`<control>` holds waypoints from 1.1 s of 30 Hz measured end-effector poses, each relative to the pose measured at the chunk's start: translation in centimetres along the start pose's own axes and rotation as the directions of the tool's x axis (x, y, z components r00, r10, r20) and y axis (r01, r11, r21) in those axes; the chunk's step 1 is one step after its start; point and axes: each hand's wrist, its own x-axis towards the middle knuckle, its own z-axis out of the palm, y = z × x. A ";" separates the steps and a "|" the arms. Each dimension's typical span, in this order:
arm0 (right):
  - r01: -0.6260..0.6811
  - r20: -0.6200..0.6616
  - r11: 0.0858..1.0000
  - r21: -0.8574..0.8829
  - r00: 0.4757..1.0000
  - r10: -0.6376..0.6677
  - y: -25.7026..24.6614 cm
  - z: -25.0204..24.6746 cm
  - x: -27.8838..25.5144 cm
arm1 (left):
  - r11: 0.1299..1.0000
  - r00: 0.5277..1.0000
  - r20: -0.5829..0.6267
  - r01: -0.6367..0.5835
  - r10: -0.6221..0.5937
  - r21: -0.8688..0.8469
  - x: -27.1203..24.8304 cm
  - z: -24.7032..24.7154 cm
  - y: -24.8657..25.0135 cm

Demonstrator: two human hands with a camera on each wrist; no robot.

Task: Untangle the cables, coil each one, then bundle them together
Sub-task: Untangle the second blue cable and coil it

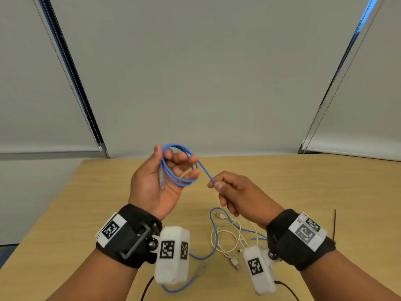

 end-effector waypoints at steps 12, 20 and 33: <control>0.098 0.145 0.955 -0.279 0.988 -0.059 -1.6 0.8 -1.4 | 0.341 0.954 0.012 -0.118 0.298 0.933 1.0 -4.0 -2.8; 0.086 -0.082 0.984 -0.157 0.992 -0.100 -2.2 -1.8 0.1 | 0.759 0.976 0.049 0.133 -0.213 0.638 -1.6 -1.8 -5.3; 0.134 -0.066 0.984 0.120 0.990 -0.127 -1.6 -0.6 0.6 | 0.931 0.978 0.095 0.144 -0.185 0.336 -1.8 0.5 -3.8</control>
